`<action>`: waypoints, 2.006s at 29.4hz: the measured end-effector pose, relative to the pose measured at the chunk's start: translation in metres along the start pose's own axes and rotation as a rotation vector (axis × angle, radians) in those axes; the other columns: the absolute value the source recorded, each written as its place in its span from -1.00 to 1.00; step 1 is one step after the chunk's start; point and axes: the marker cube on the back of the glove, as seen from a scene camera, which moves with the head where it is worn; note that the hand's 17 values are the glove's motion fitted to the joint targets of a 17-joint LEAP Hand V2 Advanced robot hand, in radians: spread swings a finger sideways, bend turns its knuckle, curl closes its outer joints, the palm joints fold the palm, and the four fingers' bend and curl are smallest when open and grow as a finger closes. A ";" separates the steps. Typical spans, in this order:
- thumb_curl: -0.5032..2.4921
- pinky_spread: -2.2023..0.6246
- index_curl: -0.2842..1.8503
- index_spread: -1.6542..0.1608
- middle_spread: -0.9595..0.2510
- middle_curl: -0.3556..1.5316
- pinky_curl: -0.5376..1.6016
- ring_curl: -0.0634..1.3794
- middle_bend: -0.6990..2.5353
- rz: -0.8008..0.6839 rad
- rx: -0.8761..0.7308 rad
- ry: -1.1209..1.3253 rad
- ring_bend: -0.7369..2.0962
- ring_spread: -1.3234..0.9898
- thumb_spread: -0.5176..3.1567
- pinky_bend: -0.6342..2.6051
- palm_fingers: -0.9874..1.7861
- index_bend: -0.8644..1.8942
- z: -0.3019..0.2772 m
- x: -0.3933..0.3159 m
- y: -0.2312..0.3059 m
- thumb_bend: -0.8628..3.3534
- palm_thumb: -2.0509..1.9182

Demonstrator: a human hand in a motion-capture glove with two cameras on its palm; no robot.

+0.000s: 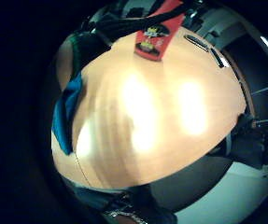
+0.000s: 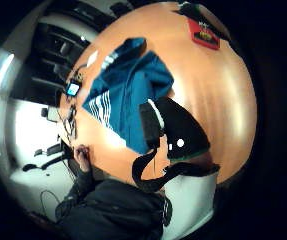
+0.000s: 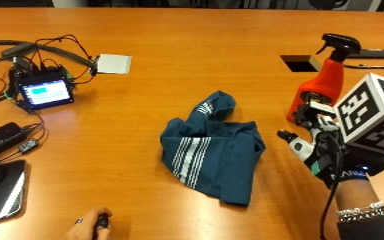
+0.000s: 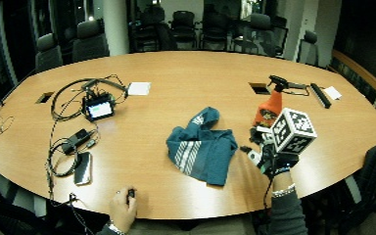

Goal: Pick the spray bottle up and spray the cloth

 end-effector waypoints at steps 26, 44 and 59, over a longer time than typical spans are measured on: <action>-0.44 0.68 -0.47 0.52 0.46 -0.27 -0.21 -0.50 -0.42 0.588 0.432 -0.594 -0.23 0.11 -0.12 -0.40 0.24 -0.26 -0.006 0.084 -0.125 -0.55 0.40; -0.36 0.48 -0.41 0.51 0.28 -0.16 -0.16 -0.34 -0.35 0.420 0.684 -0.677 -0.08 0.01 -0.25 -0.40 0.65 -0.27 0.003 0.058 -0.154 -0.58 0.48; -0.32 0.40 -0.35 0.52 0.26 -0.05 -0.04 -0.20 -0.22 0.276 0.937 -0.601 0.04 -0.03 -0.24 -0.25 0.68 -0.23 -0.012 0.064 -0.122 -0.60 0.45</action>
